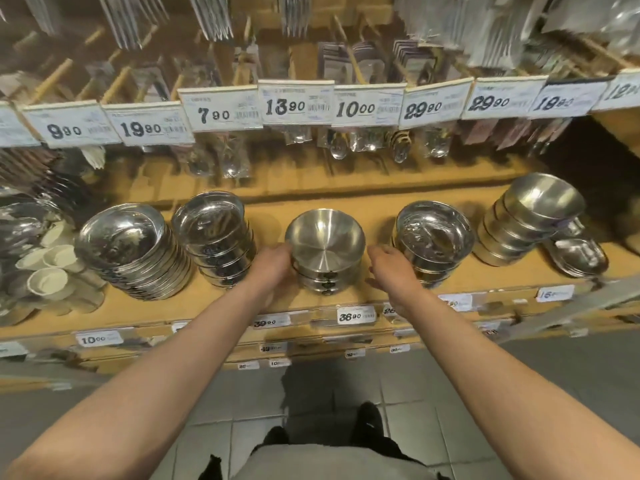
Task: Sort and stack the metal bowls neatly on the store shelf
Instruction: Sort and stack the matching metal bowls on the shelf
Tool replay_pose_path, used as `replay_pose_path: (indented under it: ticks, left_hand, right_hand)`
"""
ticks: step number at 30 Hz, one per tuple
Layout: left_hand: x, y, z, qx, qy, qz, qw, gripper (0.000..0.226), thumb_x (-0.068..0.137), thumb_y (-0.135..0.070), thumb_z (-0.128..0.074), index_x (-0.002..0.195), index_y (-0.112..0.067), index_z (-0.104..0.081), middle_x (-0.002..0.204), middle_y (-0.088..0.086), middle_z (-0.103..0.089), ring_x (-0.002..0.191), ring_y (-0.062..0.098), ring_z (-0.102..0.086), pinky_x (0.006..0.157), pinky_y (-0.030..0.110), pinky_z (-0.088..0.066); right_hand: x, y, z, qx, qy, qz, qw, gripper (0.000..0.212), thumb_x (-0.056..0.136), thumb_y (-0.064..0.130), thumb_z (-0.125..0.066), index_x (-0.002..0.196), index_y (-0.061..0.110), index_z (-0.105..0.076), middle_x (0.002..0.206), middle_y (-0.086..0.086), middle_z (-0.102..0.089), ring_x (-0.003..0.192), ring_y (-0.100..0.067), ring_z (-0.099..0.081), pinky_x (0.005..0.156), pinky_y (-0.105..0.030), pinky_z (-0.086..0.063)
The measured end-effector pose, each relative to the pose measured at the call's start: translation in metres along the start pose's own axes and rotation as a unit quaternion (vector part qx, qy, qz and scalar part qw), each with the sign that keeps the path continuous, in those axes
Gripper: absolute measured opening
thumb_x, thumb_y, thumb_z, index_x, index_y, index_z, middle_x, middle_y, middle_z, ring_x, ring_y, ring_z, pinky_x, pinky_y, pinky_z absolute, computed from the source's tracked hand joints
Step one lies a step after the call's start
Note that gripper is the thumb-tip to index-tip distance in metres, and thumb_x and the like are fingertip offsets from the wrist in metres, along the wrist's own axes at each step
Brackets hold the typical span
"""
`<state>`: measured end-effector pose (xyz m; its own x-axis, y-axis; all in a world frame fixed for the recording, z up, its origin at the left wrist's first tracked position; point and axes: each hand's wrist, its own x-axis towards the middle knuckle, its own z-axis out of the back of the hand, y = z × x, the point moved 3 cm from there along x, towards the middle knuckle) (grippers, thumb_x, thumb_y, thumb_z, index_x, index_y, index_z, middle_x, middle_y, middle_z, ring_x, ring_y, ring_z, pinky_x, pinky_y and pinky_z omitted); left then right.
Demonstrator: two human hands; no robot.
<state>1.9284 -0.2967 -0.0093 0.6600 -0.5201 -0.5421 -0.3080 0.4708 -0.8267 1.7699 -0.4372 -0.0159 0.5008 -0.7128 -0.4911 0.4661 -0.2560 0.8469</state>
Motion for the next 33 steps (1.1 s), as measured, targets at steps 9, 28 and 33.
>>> replay_pose_path:
  ticks: [9, 28, 33]
  left_hand:
    - [0.005, -0.001, -0.016, -0.031, -0.082, 0.028, 0.996, 0.024, 0.106, -0.022, -0.046, 0.113, -0.008, -0.064, 0.108, 0.014, -0.067, 0.101, 0.031, -0.064, 0.100, 0.056, -0.053]
    - [0.024, 0.005, -0.002, 0.039, -0.096, -0.008, 0.995, 0.027, 0.101, -0.013, -0.050, 0.084, -0.004, -0.069, 0.087, 0.017, -0.068, 0.087, 0.028, -0.063, 0.093, 0.056, -0.056]
    - [0.032, 0.004, -0.002, 0.084, -0.106, -0.015, 0.991, 0.026, 0.097, -0.013, -0.053, 0.093, 0.000, -0.075, 0.100, 0.024, -0.074, 0.095, 0.038, -0.070, 0.091, 0.054, -0.057]
  right_hand:
    - [0.044, 0.008, -0.005, -0.080, 0.108, 0.081, 0.988, 0.039, 0.107, 0.026, -0.032, 0.124, 0.008, -0.063, 0.127, -0.016, -0.063, 0.119, -0.035, -0.057, 0.101, -0.054, -0.048]
    - [0.052, 0.004, -0.004, -0.091, 0.008, 0.068, 0.993, 0.030, 0.098, 0.027, -0.045, 0.110, 0.028, -0.072, 0.087, 0.005, -0.071, 0.076, -0.016, -0.065, 0.067, -0.036, -0.056]
    - [0.052, 0.007, -0.005, -0.153, -0.022, 0.105, 0.982, 0.030, 0.097, 0.019, -0.044, 0.100, 0.022, -0.074, 0.089, 0.000, -0.070, 0.082, -0.019, -0.061, 0.071, -0.033, -0.049]
